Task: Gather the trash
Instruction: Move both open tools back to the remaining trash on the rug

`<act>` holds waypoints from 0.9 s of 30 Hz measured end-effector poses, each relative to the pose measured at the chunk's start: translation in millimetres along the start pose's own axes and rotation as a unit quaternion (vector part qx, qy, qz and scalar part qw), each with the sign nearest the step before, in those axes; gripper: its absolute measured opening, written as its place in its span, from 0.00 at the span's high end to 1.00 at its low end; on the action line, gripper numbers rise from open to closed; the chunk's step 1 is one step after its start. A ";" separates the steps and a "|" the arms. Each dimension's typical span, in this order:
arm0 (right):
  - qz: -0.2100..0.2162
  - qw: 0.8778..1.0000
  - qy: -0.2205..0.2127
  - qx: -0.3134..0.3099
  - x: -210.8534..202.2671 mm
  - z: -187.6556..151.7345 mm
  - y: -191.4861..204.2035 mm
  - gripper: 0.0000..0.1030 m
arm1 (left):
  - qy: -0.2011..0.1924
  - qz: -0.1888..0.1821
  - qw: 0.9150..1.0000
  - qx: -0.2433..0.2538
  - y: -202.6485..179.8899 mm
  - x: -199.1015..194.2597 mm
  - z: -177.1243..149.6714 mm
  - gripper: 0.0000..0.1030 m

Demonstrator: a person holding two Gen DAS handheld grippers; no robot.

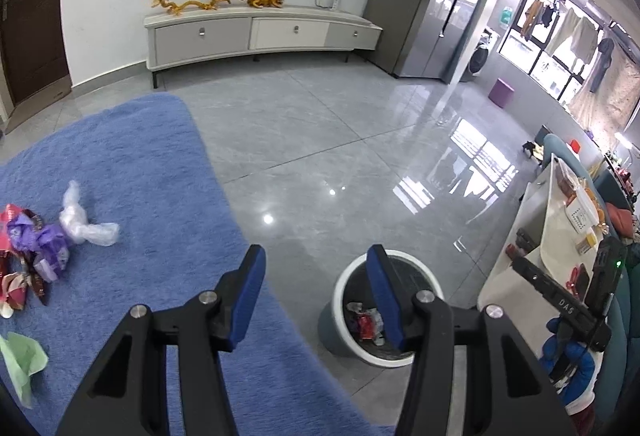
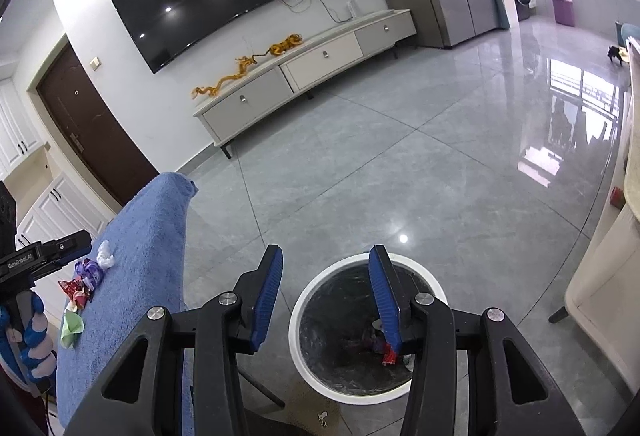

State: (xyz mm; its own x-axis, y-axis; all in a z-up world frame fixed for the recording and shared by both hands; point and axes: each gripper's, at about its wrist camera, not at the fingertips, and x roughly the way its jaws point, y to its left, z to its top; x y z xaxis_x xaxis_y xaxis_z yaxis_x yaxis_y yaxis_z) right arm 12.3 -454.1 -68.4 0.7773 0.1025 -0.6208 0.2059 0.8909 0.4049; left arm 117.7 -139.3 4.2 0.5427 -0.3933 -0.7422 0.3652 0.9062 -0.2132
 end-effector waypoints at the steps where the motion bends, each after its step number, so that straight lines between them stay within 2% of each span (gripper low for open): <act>1: 0.002 1.000 0.001 -0.001 0.9 -0.4 1.3 0.57 | 0.000 0.003 1.000 -0.002 5.4 -2.3 -0.9 0.51; 8: 0.018 1.000 0.008 -0.023 6.1 1.7 23.9 0.57 | -0.008 0.043 0.999 -0.021 74.4 -31.2 -15.1 0.51; 14: 0.034 0.997 0.023 -0.062 20.3 6.0 68.0 0.57 | -0.002 0.099 0.994 -0.041 164.8 -66.6 -29.8 0.51; 16: 0.041 0.996 0.028 -0.077 28.0 6.5 87.1 0.57 | 0.000 0.107 0.993 -0.043 192.7 -76.7 -34.9 0.51; 21: 0.061 0.989 0.053 -0.121 61.1 10.7 157.4 0.57 | 0.004 0.100 0.994 -0.042 255.1 -90.7 -47.0 0.51; 27: 0.106 0.974 0.083 -0.182 95.5 1.1 270.3 0.57 | 0.005 0.049 0.998 -0.041 288.3 -77.4 -58.1 0.52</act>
State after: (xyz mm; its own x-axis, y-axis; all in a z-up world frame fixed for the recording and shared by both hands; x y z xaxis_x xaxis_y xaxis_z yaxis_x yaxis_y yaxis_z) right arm 142.8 -204.0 -17.5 0.6670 0.3445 -0.6607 -0.1972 0.9367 0.2893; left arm 137.0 161.4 -36.8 0.5646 -0.3013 -0.7684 0.2484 0.9498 -0.1900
